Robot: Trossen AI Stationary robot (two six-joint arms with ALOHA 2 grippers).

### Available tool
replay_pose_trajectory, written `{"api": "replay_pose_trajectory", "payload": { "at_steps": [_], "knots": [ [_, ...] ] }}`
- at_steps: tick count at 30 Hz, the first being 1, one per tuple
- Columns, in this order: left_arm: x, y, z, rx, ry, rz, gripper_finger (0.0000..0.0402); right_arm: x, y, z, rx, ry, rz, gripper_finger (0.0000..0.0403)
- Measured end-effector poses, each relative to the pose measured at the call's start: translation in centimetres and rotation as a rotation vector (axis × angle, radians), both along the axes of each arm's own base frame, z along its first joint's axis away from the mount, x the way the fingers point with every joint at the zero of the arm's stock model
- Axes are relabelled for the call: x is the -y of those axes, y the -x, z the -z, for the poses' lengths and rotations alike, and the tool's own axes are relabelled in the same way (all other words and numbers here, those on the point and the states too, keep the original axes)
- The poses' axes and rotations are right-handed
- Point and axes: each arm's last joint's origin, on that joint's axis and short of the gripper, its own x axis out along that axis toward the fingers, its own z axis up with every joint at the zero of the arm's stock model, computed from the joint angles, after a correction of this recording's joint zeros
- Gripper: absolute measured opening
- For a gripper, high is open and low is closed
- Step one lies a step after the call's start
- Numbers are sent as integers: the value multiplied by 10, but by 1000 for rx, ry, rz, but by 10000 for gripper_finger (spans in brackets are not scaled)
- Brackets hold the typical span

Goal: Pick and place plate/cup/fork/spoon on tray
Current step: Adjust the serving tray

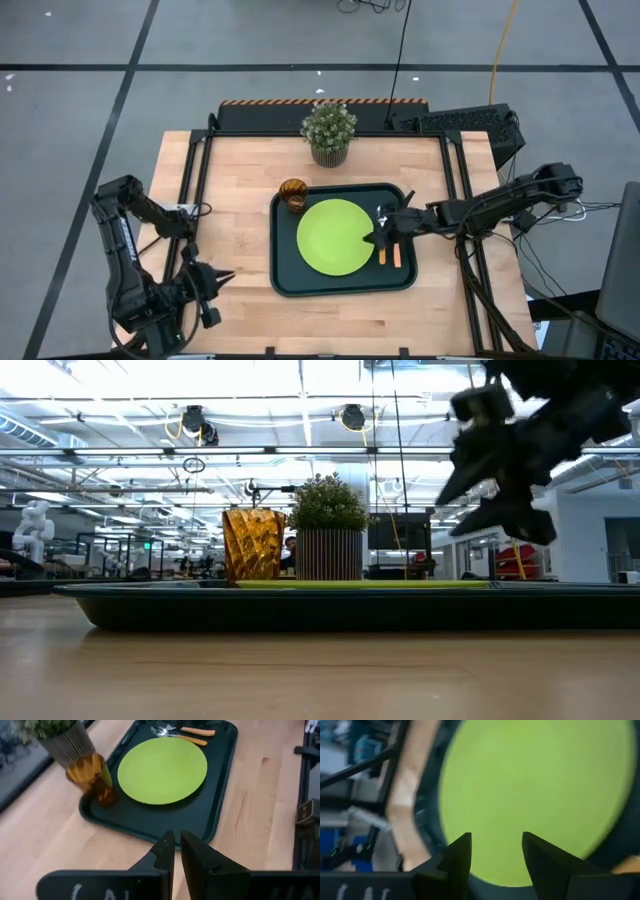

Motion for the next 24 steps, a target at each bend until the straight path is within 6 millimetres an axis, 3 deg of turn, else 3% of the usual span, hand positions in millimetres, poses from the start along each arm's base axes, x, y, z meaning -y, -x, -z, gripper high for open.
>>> {"api": "replay_pose_trajectory", "payload": {
  "at_steps": [3, 8, 12, 15, 17, 22, 24],
  "knots": [
    [2, 3, 14, 9, 63, -69, 35, -3, 1, -10, 79, 58, -73, 169],
    [6, 4, 49, 17, 177, -160, 35, -10, 6, -42, 342, 344, -231, 169],
    [5, 0, 71, 66, 216, -197, 35, -12, 7, -69, 582, 455, -250, 169],
    [0, -5, 84, 78, 226, -243, 35, -11, 13, -79, 654, 500, -274, 169],
    [-2, -8, 90, 86, 249, -273, 35, -8, 21, -75, 544, 526, -300, 169],
    [-5, -14, 96, 20, 282, -299, 35, 10, 61, -47, -183, 626, -260, 158],
    [-7, -17, 96, 17, 270, -299, 35, 13, 73, -43, -338, 598, -221, 149]
  ]
}}
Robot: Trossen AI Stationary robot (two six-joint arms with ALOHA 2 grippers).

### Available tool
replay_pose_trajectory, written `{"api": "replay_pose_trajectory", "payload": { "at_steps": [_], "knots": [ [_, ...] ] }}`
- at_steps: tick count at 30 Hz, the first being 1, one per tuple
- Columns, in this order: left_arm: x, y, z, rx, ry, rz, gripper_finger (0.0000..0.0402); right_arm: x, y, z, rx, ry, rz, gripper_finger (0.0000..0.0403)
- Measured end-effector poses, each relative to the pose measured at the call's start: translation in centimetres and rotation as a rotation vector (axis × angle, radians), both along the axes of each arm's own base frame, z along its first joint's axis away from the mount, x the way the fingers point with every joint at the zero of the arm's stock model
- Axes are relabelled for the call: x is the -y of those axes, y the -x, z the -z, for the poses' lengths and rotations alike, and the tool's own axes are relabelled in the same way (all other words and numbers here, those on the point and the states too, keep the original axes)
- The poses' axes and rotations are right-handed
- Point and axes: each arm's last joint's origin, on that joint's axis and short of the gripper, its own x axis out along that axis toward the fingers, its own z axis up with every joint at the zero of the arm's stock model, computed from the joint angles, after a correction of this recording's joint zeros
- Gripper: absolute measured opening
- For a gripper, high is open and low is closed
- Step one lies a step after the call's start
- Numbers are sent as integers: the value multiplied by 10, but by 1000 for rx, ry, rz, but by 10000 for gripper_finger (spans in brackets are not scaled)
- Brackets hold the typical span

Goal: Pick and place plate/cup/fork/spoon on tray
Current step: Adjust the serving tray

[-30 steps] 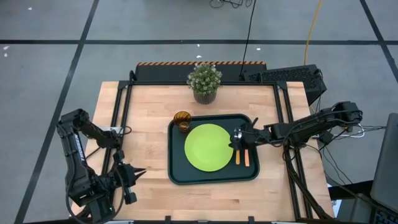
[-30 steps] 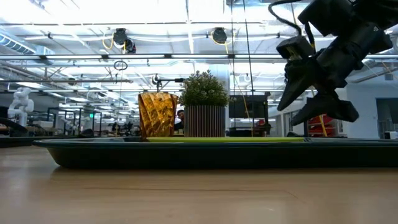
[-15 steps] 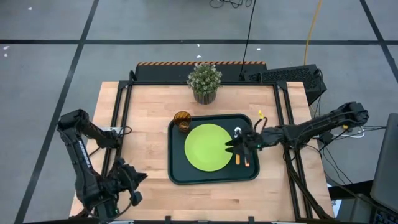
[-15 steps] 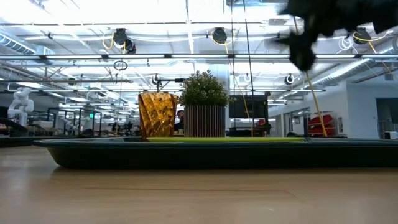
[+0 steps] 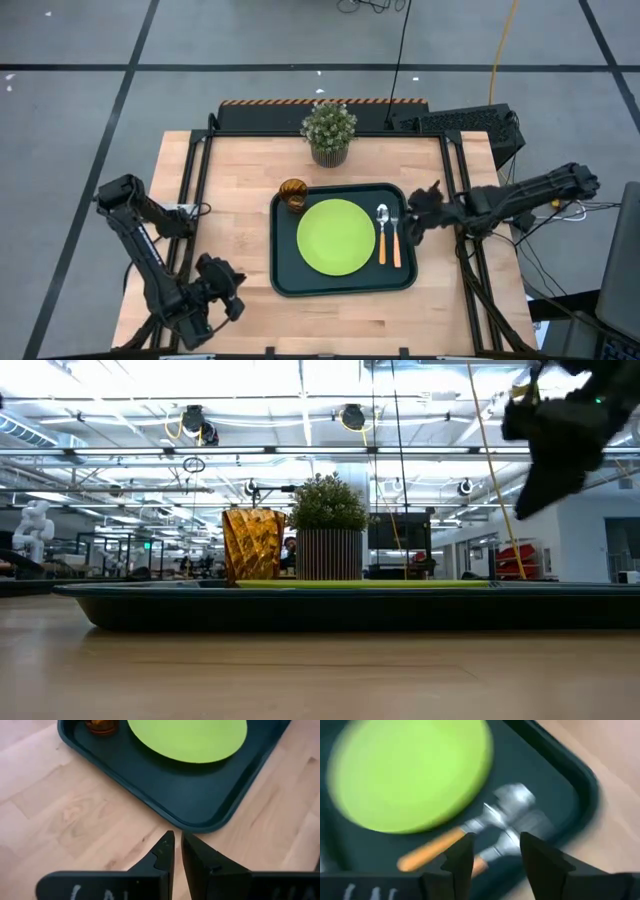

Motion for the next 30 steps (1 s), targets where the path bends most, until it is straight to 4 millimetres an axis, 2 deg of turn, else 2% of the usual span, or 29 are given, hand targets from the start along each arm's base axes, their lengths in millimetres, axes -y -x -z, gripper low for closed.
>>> {"api": "replay_pose_trajectory", "payload": {
  "at_steps": [5, 12, 16, 19, 26, 30],
  "knots": [
    [-7, -9, 0, -29, -42, 10, 35, -1, 11, 9, -143, -122, 124, 126],
    [-11, -13, 0, -74, -74, 45, 35, 1, 20, 26, -395, -86, 233, 84],
    [-10, -13, 1, -81, -80, 59, 35, -2, 17, 43, -463, -126, 232, 38],
    [-10, -12, 1, -89, -83, 68, 35, -7, 15, 56, -487, -162, 214, 6],
    [-10, -12, 1, -120, -84, 89, 35, -14, 13, 67, -513, -165, 228, 4],
    [-9, -11, 1, -136, -70, 90, 35, -21, 6, 68, -457, -214, 204, 3]
  ]
}}
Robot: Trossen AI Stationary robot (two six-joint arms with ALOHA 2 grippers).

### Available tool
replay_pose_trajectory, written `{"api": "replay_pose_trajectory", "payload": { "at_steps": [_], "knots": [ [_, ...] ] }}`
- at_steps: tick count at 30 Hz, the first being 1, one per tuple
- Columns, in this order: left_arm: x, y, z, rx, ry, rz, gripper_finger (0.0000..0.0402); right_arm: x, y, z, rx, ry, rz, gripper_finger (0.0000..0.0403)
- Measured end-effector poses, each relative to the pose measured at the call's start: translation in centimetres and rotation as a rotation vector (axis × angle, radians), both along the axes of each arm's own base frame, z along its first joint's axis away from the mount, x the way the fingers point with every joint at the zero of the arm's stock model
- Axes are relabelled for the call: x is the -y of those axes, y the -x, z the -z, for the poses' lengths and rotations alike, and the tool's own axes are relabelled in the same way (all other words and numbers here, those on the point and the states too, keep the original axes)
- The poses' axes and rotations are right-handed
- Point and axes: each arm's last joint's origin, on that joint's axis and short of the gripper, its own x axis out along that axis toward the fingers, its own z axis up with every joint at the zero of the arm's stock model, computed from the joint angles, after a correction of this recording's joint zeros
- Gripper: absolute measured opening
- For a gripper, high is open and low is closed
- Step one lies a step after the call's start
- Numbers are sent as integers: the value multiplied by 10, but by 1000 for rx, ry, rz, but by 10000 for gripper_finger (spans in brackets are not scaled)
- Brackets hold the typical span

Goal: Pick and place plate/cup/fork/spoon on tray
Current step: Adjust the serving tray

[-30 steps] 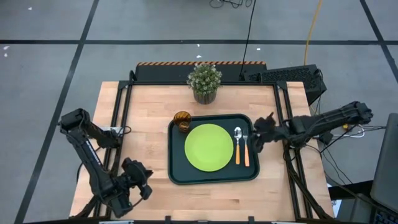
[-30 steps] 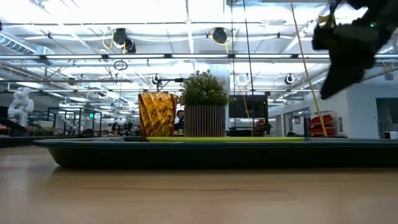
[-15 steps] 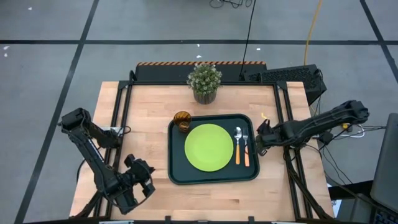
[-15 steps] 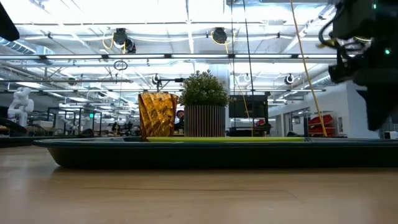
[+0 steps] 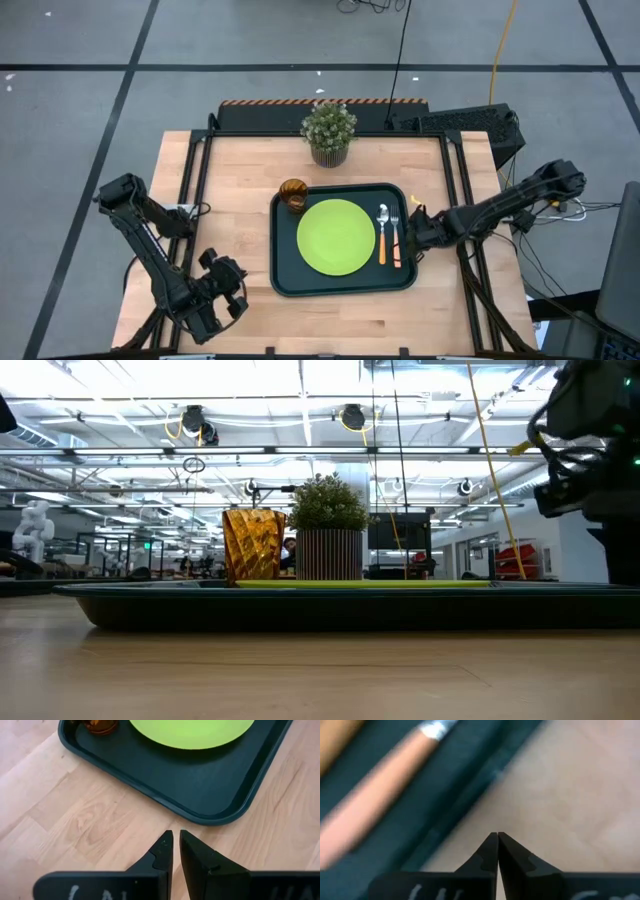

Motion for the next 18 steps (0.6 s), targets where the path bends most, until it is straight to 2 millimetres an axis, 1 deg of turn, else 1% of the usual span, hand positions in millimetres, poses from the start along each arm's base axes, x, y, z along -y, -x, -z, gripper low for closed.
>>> {"api": "replay_pose_trajectory", "payload": {
  "at_steps": [4, 10, 18],
  "knots": [
    [0, 0, 0, 1, 8, -6, 35, -8, -7, 1, 64, -28, -13, 1],
    [1, 1, 1, -34, 39, -9, 35, -16, -7, 5, 49, -50, -10, 0],
    [2, 1, 1, -44, 51, -9, 35, -26, -8, 5, 96, -83, -7, 0]
  ]
}}
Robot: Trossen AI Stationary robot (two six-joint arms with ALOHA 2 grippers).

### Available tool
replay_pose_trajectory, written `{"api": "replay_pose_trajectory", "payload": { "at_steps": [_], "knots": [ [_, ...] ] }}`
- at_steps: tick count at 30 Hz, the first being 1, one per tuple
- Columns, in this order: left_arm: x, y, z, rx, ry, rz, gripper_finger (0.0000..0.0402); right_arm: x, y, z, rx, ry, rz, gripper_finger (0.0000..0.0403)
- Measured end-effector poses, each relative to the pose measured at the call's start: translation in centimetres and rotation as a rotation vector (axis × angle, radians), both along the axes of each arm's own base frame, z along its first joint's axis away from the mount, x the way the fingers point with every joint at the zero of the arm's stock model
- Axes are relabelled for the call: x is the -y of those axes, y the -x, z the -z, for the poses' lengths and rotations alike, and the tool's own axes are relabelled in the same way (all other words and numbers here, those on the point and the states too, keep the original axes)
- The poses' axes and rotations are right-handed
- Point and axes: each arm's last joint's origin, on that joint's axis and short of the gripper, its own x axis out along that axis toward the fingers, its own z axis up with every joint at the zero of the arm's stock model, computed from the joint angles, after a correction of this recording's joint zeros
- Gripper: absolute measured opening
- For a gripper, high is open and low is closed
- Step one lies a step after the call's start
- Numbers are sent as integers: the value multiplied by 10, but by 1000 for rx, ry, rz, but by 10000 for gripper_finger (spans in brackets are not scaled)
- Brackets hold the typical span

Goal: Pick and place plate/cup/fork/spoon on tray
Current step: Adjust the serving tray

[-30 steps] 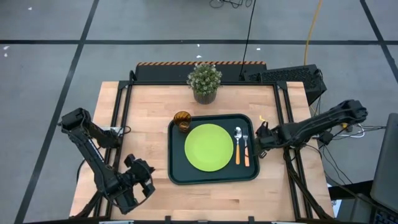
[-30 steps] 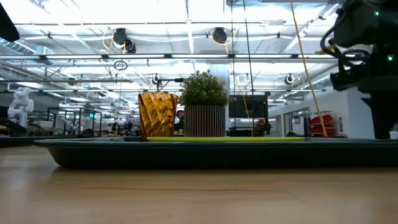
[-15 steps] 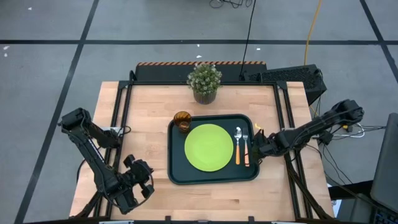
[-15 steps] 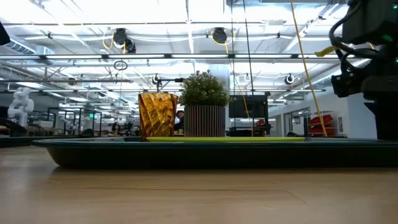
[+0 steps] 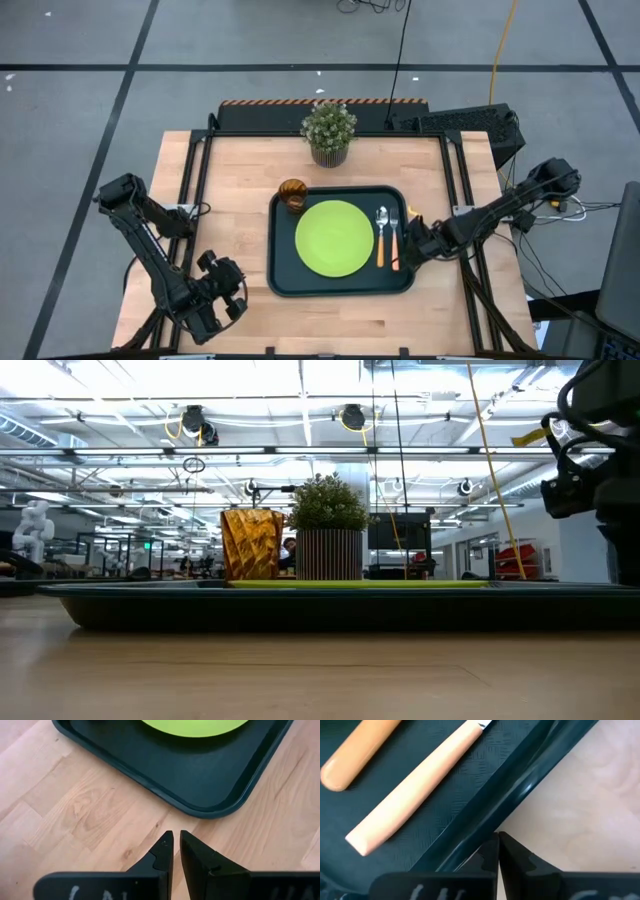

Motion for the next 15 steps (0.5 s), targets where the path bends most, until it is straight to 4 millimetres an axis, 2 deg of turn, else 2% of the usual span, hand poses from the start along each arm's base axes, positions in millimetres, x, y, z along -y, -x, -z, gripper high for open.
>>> {"api": "replay_pose_trajectory", "payload": {
  "at_steps": [6, 15],
  "knots": [
    [0, 0, 0, 0, 0, 0, 35, -6, -4, -1, 54, -48, -3, 0],
    [0, 0, 0, 0, 0, 1, 35, -3, -4, -1, 61, 1, -16, 0]
  ]
}}
